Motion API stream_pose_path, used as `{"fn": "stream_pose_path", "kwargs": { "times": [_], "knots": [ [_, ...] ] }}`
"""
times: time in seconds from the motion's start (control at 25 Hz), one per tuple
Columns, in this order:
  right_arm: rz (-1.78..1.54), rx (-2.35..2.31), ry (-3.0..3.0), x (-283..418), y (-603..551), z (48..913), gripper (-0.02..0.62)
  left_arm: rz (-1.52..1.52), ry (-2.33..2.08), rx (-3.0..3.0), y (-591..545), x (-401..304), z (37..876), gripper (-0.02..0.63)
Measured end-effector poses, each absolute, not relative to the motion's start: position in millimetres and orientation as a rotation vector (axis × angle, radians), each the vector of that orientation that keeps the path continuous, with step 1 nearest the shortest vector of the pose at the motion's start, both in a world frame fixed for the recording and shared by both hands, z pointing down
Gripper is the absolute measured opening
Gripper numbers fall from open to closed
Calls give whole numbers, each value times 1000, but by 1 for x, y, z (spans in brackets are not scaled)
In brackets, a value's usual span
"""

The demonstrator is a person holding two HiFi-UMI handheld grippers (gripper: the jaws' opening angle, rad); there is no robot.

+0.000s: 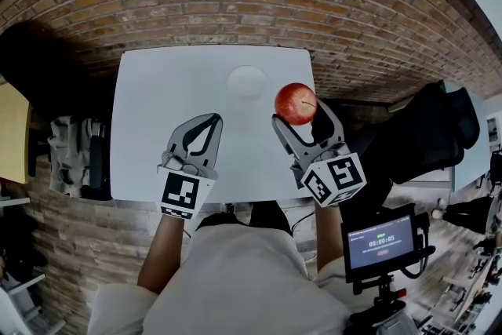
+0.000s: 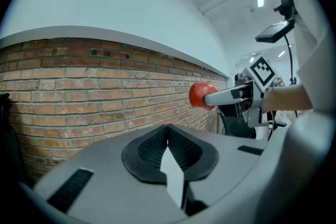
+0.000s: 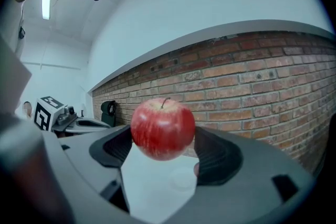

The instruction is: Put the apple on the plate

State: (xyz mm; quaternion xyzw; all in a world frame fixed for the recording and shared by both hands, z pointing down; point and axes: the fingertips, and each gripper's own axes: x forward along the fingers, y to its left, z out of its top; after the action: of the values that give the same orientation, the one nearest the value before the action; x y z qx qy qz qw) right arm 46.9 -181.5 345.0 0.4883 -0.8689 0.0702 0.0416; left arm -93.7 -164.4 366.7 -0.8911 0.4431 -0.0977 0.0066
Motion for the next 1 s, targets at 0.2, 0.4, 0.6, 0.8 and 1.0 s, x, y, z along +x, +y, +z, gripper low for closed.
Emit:
{"fn": "stream_pose_path", "kwargs": {
  "times": [0.2, 0.4, 0.6, 0.8, 1.0],
  "knots": [
    [219, 1439, -2665, 46, -200, 355, 368, -331, 1439, -2793, -176, -93, 376, 6],
    [233, 1365, -2680, 45, -225, 372, 368, -355, 1505, -2778, -189, -92, 382, 6],
    [254, 1279, -2700, 40, -246, 387, 368, -387, 1580, -2761, -199, -91, 389, 6],
    [272, 1207, -2713, 33, -265, 401, 368, -409, 1651, -2740, -205, -93, 396, 6],
    [297, 1138, -2724, 27, -281, 417, 368, -434, 1715, -2724, -210, -92, 404, 8]
  ]
}}
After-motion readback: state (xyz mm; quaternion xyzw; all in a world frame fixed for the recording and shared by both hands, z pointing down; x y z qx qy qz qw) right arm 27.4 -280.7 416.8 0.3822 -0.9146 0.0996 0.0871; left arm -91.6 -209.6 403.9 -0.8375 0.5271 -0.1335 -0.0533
